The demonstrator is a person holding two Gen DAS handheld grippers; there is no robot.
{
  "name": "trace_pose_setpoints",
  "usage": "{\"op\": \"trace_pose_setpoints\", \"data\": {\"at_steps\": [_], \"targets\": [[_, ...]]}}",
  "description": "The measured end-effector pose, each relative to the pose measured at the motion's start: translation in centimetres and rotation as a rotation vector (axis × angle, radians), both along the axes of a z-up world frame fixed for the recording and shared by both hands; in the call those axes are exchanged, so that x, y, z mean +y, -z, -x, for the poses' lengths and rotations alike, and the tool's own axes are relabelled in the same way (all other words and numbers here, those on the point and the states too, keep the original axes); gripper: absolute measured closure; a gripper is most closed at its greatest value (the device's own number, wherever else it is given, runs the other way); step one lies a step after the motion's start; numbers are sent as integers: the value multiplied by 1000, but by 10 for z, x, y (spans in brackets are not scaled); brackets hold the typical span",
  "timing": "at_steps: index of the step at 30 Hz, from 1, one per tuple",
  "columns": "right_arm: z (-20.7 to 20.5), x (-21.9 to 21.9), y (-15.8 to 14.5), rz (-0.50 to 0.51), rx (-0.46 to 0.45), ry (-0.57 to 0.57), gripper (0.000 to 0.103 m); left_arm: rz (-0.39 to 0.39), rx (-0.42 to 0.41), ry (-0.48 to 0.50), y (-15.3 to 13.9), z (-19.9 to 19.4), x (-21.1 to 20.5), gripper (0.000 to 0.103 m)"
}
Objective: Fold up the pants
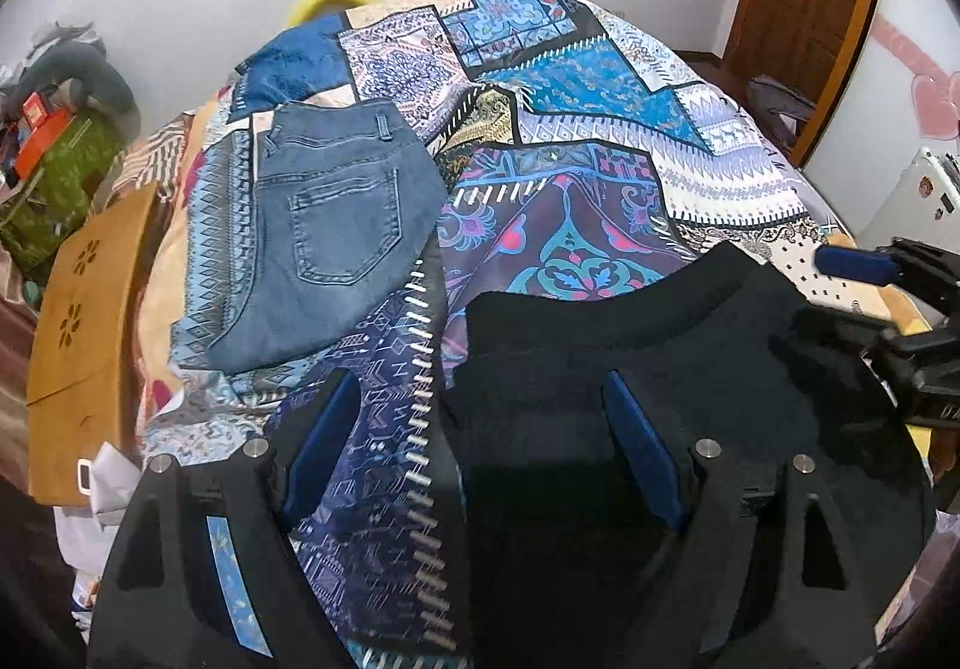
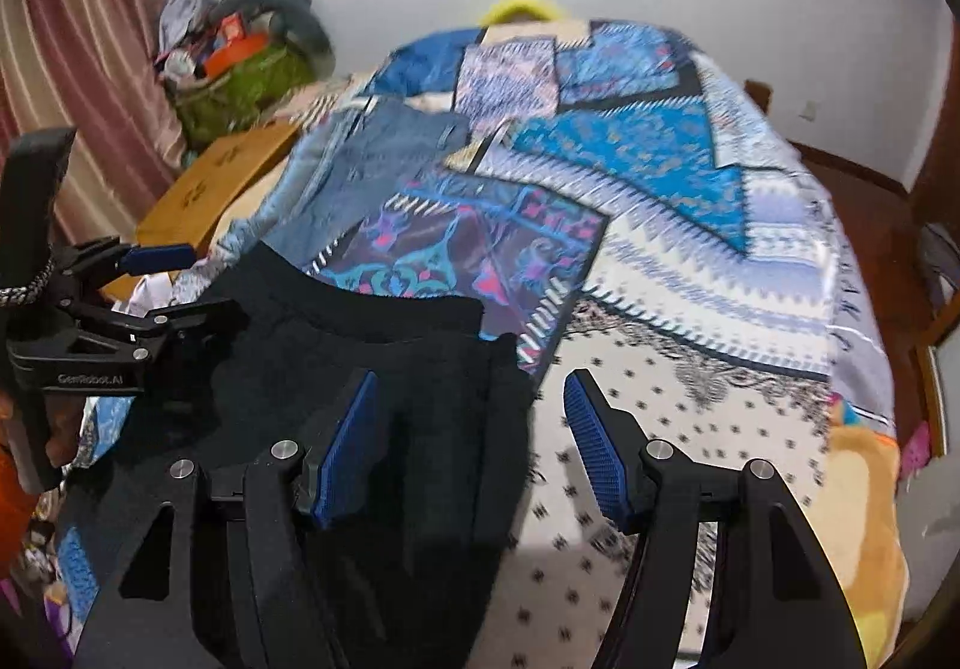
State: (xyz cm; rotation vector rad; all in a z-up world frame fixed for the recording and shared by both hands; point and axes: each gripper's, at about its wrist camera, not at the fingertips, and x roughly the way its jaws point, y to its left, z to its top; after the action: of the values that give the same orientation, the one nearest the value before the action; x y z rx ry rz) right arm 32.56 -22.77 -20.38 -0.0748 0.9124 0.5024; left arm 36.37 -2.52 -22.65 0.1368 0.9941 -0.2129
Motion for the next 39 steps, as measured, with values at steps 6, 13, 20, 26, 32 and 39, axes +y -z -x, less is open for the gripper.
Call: {"op": "trace_pose_setpoints", "data": {"at_steps": [6, 13, 20, 26, 32, 39], "targets": [[-9, 6, 18, 29, 31, -55, 82, -52, -22, -22, 13, -9, -2, 26], [-9, 10, 25, 56, 19, -35, 85, -25, -13, -70, 23, -16, 8, 26], [9, -2, -10, 48, -43, 11, 84, -31, -62, -63, -7, 1, 15, 27], [44, -16, -52, 6, -146, 45, 49, 56, -99, -71, -45, 29, 33, 11], [71, -25, -61, -32, -176, 86, 18, 106, -47, -53, -45, 55, 36, 7], [78, -30, -21, -60, -13, 90, 18, 151, 119, -29, -3, 70, 29, 6]]}}
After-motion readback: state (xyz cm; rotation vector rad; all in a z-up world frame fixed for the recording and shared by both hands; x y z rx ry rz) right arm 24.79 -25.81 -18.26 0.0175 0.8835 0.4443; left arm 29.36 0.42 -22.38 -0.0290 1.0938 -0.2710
